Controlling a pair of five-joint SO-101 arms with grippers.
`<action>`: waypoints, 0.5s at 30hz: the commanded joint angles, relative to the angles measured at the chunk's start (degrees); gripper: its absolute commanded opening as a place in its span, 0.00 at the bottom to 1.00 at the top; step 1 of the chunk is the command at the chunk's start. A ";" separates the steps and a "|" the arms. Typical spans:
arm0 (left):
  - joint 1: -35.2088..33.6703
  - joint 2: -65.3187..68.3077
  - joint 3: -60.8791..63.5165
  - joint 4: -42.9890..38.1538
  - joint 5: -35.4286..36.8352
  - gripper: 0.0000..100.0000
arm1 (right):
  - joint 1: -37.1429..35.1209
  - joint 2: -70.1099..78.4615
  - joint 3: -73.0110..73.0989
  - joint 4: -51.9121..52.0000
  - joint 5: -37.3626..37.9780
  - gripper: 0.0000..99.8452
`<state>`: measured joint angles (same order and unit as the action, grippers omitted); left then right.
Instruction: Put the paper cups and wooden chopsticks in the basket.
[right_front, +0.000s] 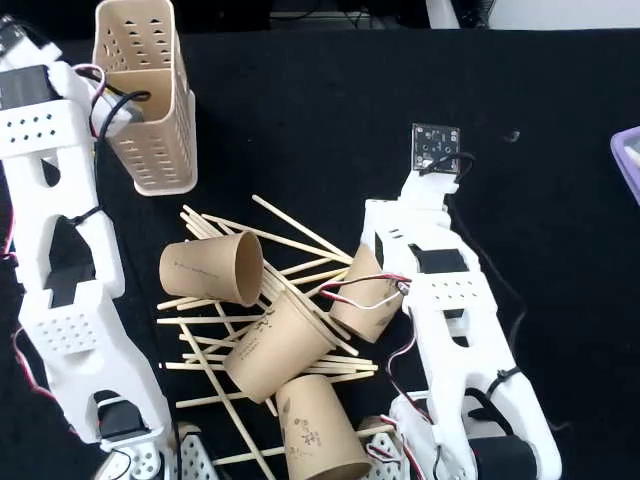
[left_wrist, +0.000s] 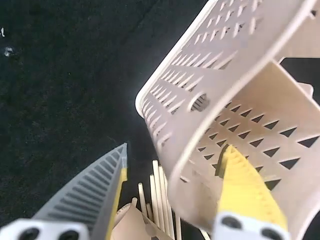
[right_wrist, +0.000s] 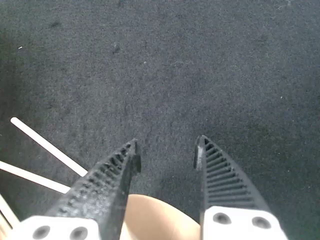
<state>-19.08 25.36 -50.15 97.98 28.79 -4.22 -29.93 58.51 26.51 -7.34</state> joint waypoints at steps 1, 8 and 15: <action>1.01 -2.99 0.04 -1.05 0.00 0.20 | -0.70 -1.01 -0.22 -1.23 0.00 0.18; 3.65 -3.60 -0.04 -1.85 -8.44 0.03 | -0.70 -0.92 -0.22 -1.23 0.00 0.18; 7.34 -3.60 -7.08 -1.41 -19.87 0.03 | -0.70 -0.92 -0.22 -1.23 0.00 0.18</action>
<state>-14.59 25.36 -50.95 96.92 14.73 -4.22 -29.93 58.51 26.51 -7.34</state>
